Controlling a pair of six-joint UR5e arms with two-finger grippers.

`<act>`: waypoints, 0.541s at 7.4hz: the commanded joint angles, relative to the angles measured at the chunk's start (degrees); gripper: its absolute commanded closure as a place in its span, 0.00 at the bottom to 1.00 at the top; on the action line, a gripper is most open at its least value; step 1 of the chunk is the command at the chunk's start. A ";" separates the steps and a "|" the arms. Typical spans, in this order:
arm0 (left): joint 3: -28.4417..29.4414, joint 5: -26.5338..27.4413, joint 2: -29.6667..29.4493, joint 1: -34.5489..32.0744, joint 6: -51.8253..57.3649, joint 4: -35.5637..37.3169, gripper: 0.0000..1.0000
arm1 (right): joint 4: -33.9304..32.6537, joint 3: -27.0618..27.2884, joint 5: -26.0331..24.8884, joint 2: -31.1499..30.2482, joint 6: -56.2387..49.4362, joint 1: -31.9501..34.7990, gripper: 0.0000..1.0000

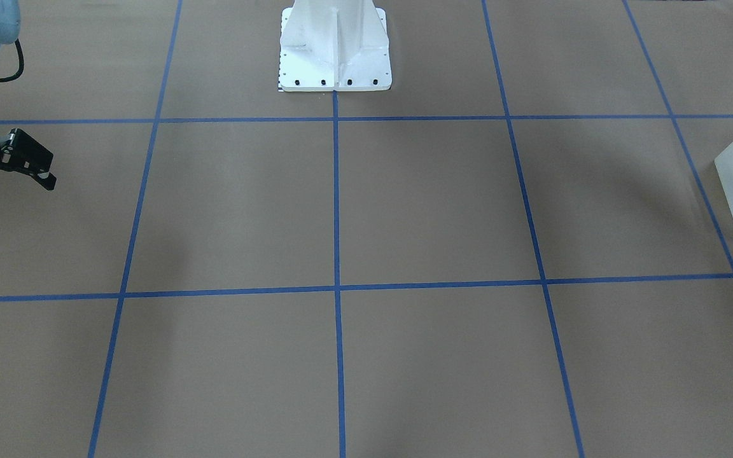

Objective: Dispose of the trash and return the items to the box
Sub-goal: 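Lower the green bowl into the clear bin and release it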

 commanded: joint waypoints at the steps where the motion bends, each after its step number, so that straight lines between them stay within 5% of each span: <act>1: -11.88 -1.40 -2.99 -4.69 -1.83 12.47 0.01 | -0.07 -0.09 -0.09 -0.31 -0.09 0.00 0.00; 4: -38.17 5.36 -0.47 -3.48 -7.27 34.21 0.01 | -0.51 -0.70 -1.85 -0.83 -0.70 0.09 0.00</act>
